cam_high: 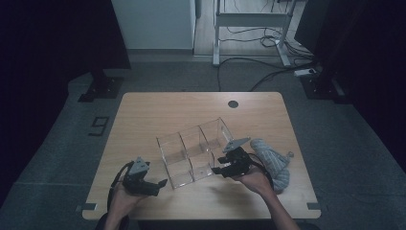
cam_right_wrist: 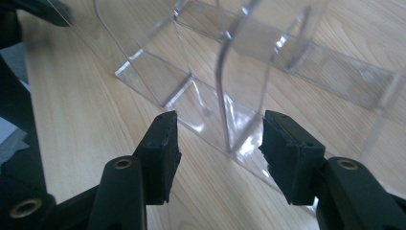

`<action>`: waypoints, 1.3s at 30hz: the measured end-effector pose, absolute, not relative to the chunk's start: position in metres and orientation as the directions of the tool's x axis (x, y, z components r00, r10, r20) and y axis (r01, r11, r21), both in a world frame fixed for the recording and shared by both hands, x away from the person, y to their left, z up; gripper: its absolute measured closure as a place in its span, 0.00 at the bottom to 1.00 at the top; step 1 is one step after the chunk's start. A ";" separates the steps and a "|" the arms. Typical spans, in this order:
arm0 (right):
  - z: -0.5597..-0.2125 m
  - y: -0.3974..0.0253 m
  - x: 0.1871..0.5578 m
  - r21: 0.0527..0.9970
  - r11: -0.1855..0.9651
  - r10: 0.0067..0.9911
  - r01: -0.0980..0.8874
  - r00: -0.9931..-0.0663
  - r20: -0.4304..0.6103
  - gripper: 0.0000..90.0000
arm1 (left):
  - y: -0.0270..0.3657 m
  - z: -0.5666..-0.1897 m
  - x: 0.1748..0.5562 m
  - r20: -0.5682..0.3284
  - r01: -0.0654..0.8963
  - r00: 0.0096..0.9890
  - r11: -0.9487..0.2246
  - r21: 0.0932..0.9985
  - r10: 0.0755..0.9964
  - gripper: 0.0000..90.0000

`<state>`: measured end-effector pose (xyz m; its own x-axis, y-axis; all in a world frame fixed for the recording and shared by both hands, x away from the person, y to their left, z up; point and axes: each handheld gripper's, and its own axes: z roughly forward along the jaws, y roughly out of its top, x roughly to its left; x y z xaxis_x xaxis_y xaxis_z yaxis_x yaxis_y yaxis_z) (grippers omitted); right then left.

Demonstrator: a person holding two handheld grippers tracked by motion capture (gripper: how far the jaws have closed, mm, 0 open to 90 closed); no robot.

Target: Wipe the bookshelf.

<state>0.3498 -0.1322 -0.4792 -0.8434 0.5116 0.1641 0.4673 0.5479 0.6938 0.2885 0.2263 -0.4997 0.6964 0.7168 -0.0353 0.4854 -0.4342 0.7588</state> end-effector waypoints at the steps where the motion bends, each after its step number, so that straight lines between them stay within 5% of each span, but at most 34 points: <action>1: -0.480 -0.134 0.349 0.696 0.545 0.513 0.467 -0.842 0.164 0.50 | 0.224 -0.499 0.288 -0.035 0.481 0.704 -0.439 0.759 0.710 0.00; 14: -0.483 -0.166 0.335 0.688 0.508 0.589 0.518 -0.792 0.161 0.44 | 0.188 -0.500 0.295 0.021 0.483 0.678 -0.467 0.741 0.734 0.02; 39: -0.466 -0.256 0.353 0.687 0.416 0.794 0.595 -0.607 0.045 0.31 | 0.226 -0.498 0.314 0.017 0.557 0.552 -0.384 0.737 0.834 0.16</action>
<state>0.3529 -0.2564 -0.4663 -0.6065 0.7938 0.0453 0.5954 0.4158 0.6875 0.3145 0.2260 -0.4980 0.5522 0.8336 0.0173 0.5565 -0.3840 0.7368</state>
